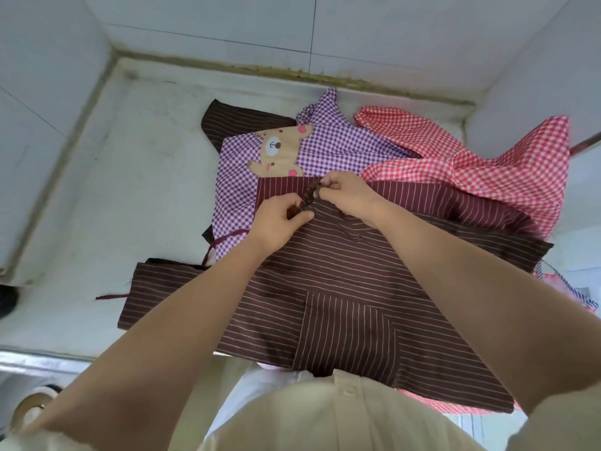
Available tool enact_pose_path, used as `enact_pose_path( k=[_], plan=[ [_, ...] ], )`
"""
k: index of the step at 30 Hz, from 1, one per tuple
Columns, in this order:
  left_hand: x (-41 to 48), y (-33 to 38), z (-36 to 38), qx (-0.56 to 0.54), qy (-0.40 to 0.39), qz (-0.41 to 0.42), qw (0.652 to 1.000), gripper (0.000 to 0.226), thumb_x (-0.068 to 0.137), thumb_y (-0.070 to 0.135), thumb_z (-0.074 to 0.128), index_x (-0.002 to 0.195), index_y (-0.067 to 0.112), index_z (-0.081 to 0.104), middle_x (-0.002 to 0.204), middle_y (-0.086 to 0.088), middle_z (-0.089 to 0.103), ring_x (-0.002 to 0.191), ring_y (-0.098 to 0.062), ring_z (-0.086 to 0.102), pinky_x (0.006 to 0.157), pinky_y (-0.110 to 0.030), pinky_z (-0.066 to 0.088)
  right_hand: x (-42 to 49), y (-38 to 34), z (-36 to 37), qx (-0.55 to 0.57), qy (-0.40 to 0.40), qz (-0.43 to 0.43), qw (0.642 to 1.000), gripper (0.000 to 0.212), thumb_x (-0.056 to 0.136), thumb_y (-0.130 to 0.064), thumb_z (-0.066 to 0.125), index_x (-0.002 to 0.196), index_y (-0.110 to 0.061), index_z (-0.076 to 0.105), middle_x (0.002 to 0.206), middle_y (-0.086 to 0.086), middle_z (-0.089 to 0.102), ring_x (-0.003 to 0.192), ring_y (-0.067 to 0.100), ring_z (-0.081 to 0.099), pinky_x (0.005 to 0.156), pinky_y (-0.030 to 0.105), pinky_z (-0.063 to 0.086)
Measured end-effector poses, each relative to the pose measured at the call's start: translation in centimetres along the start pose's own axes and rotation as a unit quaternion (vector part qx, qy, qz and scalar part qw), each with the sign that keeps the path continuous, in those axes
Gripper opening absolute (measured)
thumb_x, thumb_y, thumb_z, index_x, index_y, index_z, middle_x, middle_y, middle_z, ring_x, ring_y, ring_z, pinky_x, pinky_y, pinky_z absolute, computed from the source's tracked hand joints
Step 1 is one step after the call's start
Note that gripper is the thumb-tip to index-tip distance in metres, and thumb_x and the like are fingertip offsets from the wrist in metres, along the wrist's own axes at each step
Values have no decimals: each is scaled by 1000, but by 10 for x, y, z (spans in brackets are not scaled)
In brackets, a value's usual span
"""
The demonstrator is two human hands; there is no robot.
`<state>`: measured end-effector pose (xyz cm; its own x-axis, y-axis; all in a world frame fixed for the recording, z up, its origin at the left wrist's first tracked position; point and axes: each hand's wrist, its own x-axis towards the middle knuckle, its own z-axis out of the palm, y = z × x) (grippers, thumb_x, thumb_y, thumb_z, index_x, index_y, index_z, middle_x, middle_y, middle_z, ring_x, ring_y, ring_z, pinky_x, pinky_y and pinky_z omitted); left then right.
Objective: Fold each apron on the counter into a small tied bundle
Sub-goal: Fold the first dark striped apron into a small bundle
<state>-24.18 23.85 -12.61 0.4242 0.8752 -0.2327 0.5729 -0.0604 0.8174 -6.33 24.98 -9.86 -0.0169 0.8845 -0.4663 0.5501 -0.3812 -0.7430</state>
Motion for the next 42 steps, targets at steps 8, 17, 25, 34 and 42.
enact_pose_path(
  k=[8,17,25,34,42],
  plan=[
    [3,-3,-5,75,-4,2,997,25,102,25,47,90,11,63,87,-3,67,79,-16,60,71,-27,45,2,0,-25,-93,92,6,991,9,85,-10,68,93,-14,68,89,3,69,76,12,60,73,25,49],
    [16,7,3,153,38,-95,983,28,102,29,47,104,7,65,96,-7,68,90,-22,62,75,-27,44,8,-48,-102,24,346,-16,938,18,85,-15,65,103,-19,65,93,4,69,75,12,64,68,24,51],
    [29,11,3,80,5,-139,987,50,88,35,69,130,15,51,124,-3,62,112,-22,59,96,-33,46,-3,-34,-73,-21,236,-79,968,43,90,-13,63,131,-13,51,129,5,54,112,18,57,96,32,49],
    [13,-3,-1,126,66,-72,987,13,91,32,65,95,20,62,94,3,66,85,-13,60,80,-33,52,-5,4,-6,-186,15,-40,982,38,88,-21,71,124,-13,61,122,4,63,111,18,59,98,32,48],
    [-12,-19,-11,164,17,-93,982,29,81,44,74,99,22,68,97,6,62,89,-11,58,81,-29,50,11,3,11,-236,45,-74,968,25,88,-22,71,111,-13,65,115,4,63,104,21,60,90,33,48]
  ],
)
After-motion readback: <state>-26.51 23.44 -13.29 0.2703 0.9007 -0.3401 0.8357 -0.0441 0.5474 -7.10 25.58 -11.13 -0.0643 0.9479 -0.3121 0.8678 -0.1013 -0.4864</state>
